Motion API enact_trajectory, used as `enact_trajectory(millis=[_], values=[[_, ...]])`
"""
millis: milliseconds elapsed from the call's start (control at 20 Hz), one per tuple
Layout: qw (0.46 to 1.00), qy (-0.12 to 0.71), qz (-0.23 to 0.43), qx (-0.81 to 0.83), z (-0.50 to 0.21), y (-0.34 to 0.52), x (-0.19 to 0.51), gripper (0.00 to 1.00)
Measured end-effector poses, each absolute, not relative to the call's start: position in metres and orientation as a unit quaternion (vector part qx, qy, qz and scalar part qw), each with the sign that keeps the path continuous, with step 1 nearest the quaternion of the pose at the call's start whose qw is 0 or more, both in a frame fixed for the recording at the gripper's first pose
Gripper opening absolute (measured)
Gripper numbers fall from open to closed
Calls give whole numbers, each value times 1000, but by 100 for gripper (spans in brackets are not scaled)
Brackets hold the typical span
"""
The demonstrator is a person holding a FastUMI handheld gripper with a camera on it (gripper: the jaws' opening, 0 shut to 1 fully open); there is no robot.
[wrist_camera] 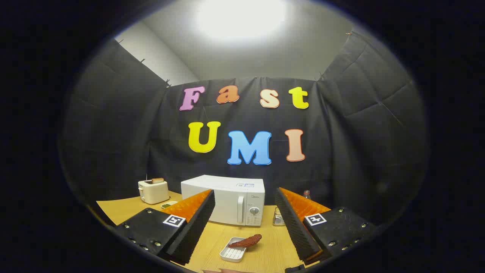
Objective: Open the microwave, put the food inside, and close the microwave door.
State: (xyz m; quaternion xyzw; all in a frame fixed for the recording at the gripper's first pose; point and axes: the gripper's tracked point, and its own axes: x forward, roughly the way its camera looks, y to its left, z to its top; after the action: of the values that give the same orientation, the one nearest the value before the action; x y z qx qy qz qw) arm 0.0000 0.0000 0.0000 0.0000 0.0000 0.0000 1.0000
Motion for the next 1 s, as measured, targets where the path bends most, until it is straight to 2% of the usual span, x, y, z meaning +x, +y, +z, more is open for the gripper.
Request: enact_trajectory(millis=[1000], values=[[1000,-9,8,0,4,8,-2,99]])
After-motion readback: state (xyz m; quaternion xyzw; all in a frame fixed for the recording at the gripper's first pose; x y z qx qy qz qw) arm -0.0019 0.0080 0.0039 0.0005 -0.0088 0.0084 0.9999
